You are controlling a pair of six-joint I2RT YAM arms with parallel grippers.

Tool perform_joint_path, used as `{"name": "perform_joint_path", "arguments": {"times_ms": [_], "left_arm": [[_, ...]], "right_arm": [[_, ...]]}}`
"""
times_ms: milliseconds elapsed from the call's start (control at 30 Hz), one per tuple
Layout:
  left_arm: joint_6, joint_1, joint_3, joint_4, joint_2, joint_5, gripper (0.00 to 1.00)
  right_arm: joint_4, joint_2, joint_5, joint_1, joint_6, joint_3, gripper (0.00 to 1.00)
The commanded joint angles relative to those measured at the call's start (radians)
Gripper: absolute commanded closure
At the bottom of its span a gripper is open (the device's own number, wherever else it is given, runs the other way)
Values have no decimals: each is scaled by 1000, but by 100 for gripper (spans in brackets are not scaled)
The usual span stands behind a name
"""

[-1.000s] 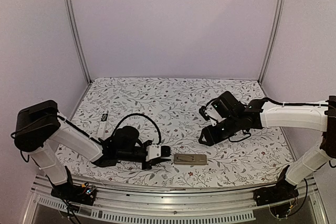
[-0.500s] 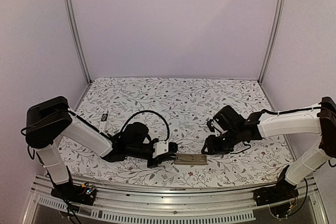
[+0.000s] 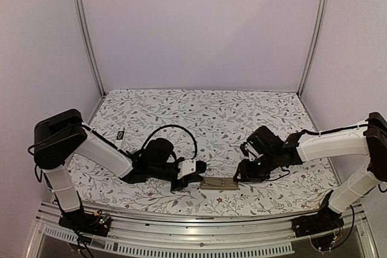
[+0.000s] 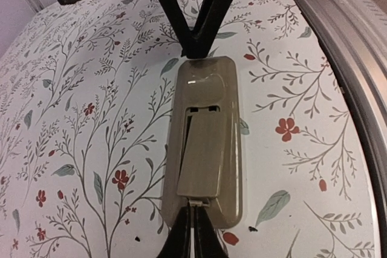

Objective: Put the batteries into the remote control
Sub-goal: Load the battery cover onto the remote control without the battery cover.

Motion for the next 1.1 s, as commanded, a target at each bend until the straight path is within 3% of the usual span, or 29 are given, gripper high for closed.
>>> {"name": "perform_joint_path", "arguments": {"times_ms": [0, 300, 1067], "left_arm": [[-13, 13, 9, -17, 16, 27, 97], [-22, 12, 18, -14, 36, 85, 96], [-34, 27, 24, -7, 37, 60, 96]], "right_arm": [[29, -6, -34, -3, 23, -28, 57], [73, 5, -51, -3, 46, -42, 57], [72, 17, -47, -2, 45, -30, 58]]}}
